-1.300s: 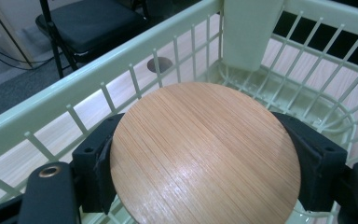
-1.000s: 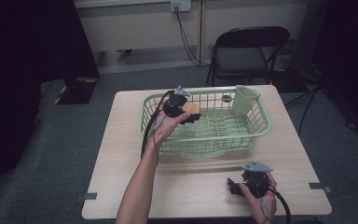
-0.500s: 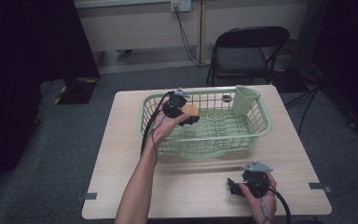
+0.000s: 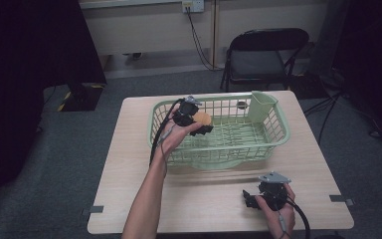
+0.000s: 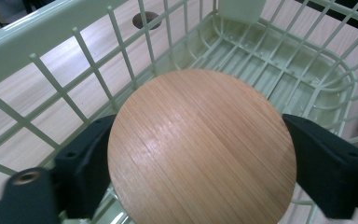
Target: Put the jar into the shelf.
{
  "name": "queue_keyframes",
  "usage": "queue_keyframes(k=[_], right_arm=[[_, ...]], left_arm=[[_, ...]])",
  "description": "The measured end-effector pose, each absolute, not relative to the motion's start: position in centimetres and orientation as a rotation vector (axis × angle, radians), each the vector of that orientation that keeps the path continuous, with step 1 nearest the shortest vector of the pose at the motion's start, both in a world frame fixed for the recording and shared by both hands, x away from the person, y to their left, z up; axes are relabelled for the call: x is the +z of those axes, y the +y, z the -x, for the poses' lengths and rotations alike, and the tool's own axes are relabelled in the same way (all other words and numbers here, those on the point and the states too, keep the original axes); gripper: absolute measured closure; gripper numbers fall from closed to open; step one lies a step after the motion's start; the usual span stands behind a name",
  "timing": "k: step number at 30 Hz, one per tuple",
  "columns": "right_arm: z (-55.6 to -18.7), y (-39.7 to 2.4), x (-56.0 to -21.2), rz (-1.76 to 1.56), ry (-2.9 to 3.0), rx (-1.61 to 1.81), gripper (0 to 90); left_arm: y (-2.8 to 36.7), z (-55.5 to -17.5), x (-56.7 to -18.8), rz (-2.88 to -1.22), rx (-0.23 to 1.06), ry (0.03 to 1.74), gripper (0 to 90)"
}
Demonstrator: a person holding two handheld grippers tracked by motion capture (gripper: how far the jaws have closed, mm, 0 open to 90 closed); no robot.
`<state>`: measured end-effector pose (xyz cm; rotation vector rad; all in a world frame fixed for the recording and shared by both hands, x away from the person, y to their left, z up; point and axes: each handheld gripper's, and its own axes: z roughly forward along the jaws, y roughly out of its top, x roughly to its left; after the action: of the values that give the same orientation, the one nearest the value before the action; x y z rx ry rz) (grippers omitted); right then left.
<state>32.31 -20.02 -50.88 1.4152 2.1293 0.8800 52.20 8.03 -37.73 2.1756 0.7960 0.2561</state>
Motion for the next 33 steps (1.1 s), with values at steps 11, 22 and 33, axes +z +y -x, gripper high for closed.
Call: queue_keyframes(k=[11,22,33], right_arm=[[-32.3,-20.0,-50.9,-1.415,2.129,0.88,0.0],[-32.3,-20.0,-50.9,-1.415,2.129,0.88,0.0],[-32.3,-20.0,-50.9,-1.415,2.13,0.88,0.0]], left_arm=[[9.0,-52.0,-36.8,-2.067,0.293,0.855,2.0],[9.8,-50.7,-34.8,-2.002,0.36,0.847,2.3],[10.5,-47.6,-32.8,-1.951,0.422,0.838,2.3]])
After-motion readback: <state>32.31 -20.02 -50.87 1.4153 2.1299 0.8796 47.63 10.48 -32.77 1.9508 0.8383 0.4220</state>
